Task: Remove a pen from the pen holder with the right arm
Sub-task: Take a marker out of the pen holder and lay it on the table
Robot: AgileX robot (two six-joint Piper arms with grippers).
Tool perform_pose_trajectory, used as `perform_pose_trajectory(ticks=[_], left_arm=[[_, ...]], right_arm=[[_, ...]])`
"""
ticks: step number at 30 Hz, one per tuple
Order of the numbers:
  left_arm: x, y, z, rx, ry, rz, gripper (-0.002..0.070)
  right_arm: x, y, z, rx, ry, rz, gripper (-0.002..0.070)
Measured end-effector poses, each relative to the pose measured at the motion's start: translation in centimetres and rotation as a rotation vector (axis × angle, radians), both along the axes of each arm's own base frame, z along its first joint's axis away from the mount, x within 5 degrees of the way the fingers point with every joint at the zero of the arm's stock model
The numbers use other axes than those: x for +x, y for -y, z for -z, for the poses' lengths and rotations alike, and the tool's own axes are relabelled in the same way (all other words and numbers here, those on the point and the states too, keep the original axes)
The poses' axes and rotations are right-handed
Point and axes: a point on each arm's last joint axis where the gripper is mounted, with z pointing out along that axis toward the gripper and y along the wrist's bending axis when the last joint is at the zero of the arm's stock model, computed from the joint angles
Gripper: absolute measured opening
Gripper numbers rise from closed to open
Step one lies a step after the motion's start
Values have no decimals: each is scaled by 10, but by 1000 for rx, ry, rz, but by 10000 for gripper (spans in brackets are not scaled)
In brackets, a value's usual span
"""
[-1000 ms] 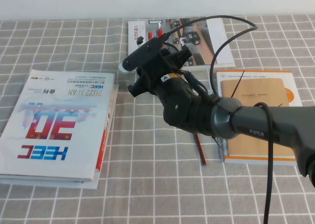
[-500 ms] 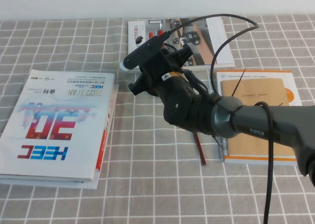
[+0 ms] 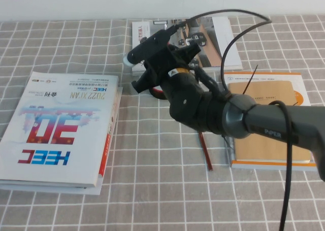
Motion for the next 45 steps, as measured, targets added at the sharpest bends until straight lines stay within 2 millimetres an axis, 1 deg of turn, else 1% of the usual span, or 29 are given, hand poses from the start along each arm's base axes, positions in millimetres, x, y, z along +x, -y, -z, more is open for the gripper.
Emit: perform_pose_trajectory(ticks=[4, 10, 12, 14, 19, 23, 24, 27, 31, 34, 36, 39, 42, 45], left_arm=[[0, 0, 0, 0, 0, 0, -5], [0, 0, 0, 0, 0, 0, -5], [0, 0, 0, 0, 0, 0, -5], [0, 0, 0, 0, 0, 0, -5], [0, 0, 0, 0, 0, 0, -5], [0, 0, 0, 0, 0, 0, -5], [0, 0, 0, 0, 0, 0, -5], [0, 0, 0, 0, 0, 0, -5], [0, 0, 0, 0, 0, 0, -5], [0, 0, 0, 0, 0, 0, -5], [0, 0, 0, 0, 0, 0, -5], [0, 0, 0, 0, 0, 0, -5], [0, 0, 0, 0, 0, 0, -5], [0, 0, 0, 0, 0, 0, -5]], right_arm=[[-2, 2, -11, 3, 8, 1, 121], [-4, 3, -20, 19, 6, -6, 121], [-6, 3, -27, 28, 10, -13, 121], [-9, 5, -39, 35, 30, -18, 121], [-19, 12, -76, 60, 75, -30, 121], [-33, 23, -114, 93, 85, -51, 121], [-35, 24, -118, 99, 77, -59, 121], [-46, 31, -140, 132, 59, -86, 121], [-63, 45, -169, 180, 29, -100, 121], [-75, 61, -187, 184, 22, -66, 121], [-81, 72, -193, 147, 33, -25, 121], [-87, 83, -190, 104, 29, 14, 121], [-90, 83, -179, 70, 8, -6, 121], [-93, 79, -167, 53, -17, -65, 121]])
